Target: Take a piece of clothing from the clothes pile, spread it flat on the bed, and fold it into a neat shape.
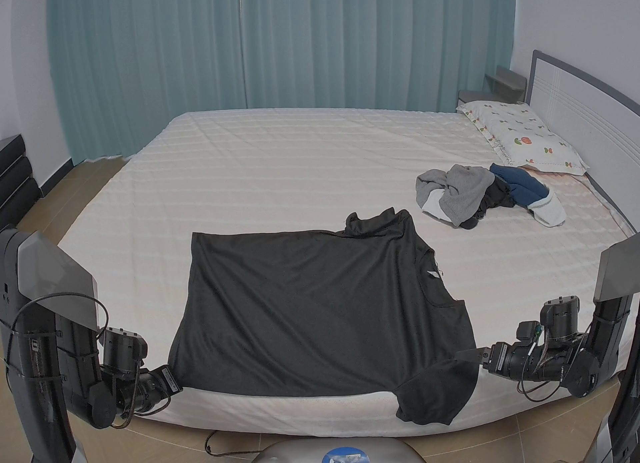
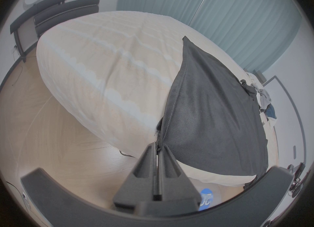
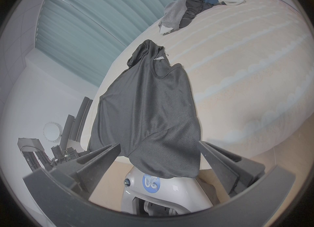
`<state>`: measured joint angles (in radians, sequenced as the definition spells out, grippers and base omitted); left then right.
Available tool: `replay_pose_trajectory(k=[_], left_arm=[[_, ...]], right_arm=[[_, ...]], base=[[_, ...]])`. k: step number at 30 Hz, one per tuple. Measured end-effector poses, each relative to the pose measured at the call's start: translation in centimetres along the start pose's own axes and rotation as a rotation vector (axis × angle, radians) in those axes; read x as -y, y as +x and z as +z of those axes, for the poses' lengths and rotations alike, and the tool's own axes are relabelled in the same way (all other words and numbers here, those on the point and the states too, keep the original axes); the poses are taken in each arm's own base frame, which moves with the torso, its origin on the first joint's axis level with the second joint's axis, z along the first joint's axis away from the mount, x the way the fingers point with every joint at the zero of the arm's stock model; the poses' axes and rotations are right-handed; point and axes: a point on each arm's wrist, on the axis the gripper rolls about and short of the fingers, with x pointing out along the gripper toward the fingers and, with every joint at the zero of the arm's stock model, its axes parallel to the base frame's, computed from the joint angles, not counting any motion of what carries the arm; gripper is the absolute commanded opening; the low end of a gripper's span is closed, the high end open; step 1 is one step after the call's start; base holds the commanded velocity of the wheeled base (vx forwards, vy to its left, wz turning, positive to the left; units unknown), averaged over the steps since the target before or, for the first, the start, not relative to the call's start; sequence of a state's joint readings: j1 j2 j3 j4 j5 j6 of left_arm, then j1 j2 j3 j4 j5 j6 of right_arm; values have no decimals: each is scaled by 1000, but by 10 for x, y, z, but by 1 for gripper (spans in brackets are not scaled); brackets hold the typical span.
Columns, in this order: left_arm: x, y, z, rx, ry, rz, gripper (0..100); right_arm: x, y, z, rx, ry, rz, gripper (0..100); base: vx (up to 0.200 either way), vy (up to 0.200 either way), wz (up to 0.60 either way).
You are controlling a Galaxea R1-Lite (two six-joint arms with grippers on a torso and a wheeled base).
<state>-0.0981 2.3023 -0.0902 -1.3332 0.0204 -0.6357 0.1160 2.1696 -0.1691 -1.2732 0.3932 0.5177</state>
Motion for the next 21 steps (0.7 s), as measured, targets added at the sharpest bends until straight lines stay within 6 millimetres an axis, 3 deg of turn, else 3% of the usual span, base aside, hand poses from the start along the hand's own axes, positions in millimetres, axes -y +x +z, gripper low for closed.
replay_pose_trajectory(k=[21], left_arm=[[-17, -9, -9, -24, 133, 123, 0]], right_arm=[[2, -2, -5, -9, -6, -48, 100]], base=[[0, 0, 0]])
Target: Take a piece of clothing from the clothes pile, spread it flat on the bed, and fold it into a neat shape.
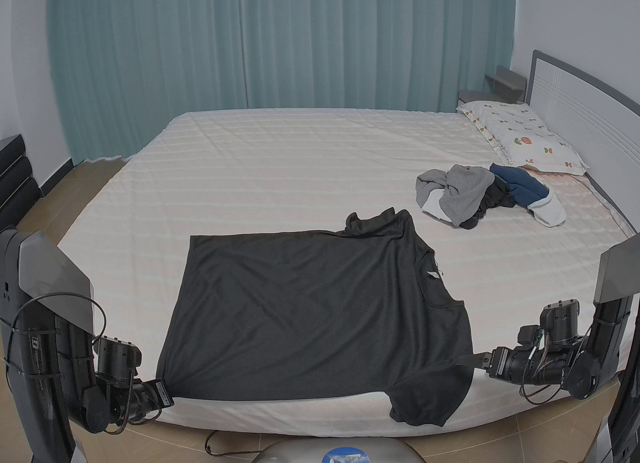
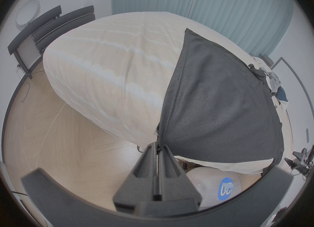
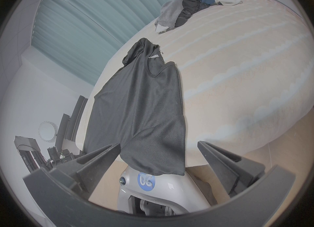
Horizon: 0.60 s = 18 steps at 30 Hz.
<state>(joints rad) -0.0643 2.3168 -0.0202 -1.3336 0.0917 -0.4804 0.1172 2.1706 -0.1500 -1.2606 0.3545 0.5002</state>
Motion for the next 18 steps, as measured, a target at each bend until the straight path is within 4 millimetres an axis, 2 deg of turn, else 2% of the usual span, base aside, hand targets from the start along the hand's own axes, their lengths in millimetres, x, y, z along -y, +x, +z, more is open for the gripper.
replay_pose_trajectory(k=[18], left_arm=[[-4, 3, -10, -69, 41, 47, 0]], right_arm=[[5, 9, 4, 32, -15, -54, 100]], base=[[0, 0, 0]])
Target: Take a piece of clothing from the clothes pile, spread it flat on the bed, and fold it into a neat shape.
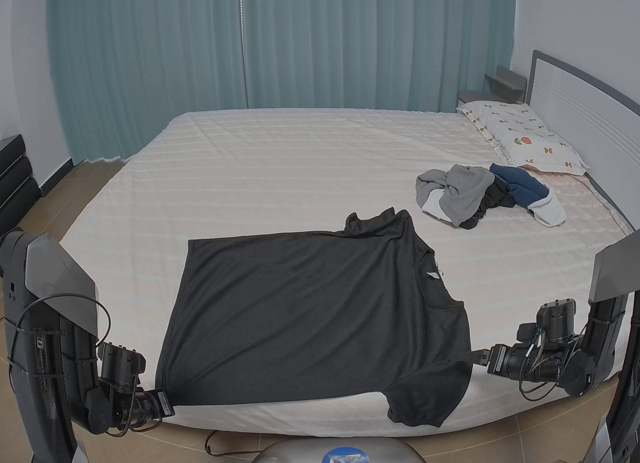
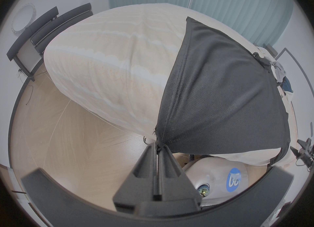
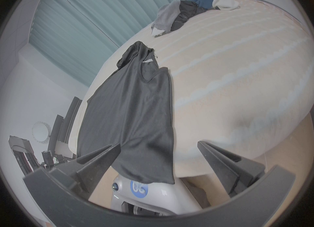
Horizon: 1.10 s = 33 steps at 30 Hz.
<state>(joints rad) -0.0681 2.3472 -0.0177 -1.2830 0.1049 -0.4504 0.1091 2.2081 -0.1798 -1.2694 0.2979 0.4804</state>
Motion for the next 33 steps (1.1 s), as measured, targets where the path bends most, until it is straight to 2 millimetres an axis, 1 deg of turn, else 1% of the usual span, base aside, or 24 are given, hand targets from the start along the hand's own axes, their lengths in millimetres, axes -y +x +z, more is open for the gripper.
replay_pose_trajectory(k=[7, 12, 17, 18, 26, 27, 33], left_arm=[[-1, 0, -2, -20, 16, 8, 0], [2, 0, 3, 28, 3, -14, 0], [2, -1, 5, 46, -5, -22, 0], [2, -1, 5, 46, -5, -22, 0], [2, -1, 5, 50, -8, -23, 0], [2, -1, 6, 50, -8, -23, 0], [2, -1, 6, 50, -7, -24, 0]], right_arm=[[-4, 14, 13, 44, -19, 7, 100], [-4, 24, 19, 68, -25, 6, 100], [-2, 38, 27, 102, -30, -8, 100], [-2, 38, 27, 102, -30, -8, 100], [-2, 59, 35, 126, -40, 1, 100], [-2, 61, 35, 126, -41, 3, 0], [-1, 73, 40, 135, -44, -2, 0]], base=[[0, 0, 0], [0, 0, 0], [0, 0, 0], [0, 0, 0], [0, 0, 0], [0, 0, 0], [0, 0, 0]])
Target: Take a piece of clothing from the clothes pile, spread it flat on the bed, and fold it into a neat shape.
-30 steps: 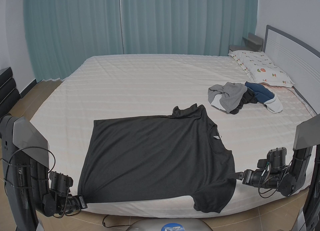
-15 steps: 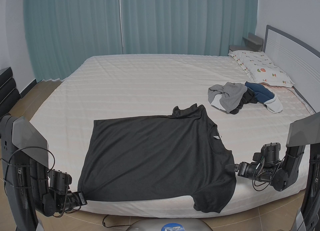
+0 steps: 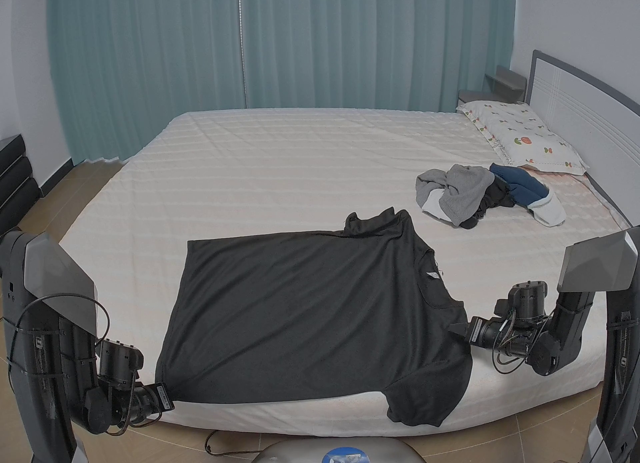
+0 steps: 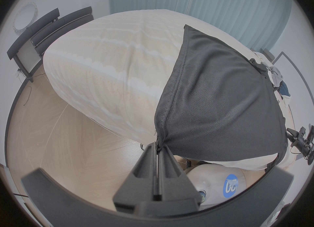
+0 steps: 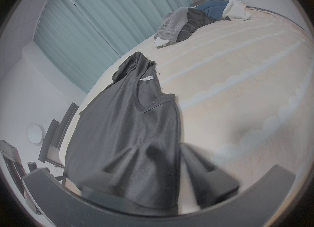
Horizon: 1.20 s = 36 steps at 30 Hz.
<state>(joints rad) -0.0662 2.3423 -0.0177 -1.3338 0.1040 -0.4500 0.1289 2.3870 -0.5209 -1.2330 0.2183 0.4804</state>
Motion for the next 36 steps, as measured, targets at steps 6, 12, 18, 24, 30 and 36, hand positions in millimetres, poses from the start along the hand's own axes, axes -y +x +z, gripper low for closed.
replay_pose_trajectory(k=[6, 12, 18, 24, 30, 36], left_arm=[[1, 0, 2, 23, -3, -11, 0], [3, -1, 7, 68, -22, -31, 0], [3, -2, 8, 75, -24, -34, 0], [3, -2, 9, 81, -25, -37, 0], [3, -2, 9, 78, -25, -38, 0], [3, -2, 9, 76, -25, -37, 0]], right_arm=[[2, 12, 12, 62, 7, -57, 0], [-1, 17, 24, 116, 6, -46, 0], [-6, 23, 31, 138, -3, -29, 0], [-8, 31, 34, 160, -9, -8, 100], [-7, 30, 33, 154, 23, 3, 100], [-3, 12, 31, 105, 17, 79, 100]], base=[[0, 0, 0], [0, 0, 0], [0, 0, 0], [0, 0, 0], [0, 0, 0], [0, 0, 0]])
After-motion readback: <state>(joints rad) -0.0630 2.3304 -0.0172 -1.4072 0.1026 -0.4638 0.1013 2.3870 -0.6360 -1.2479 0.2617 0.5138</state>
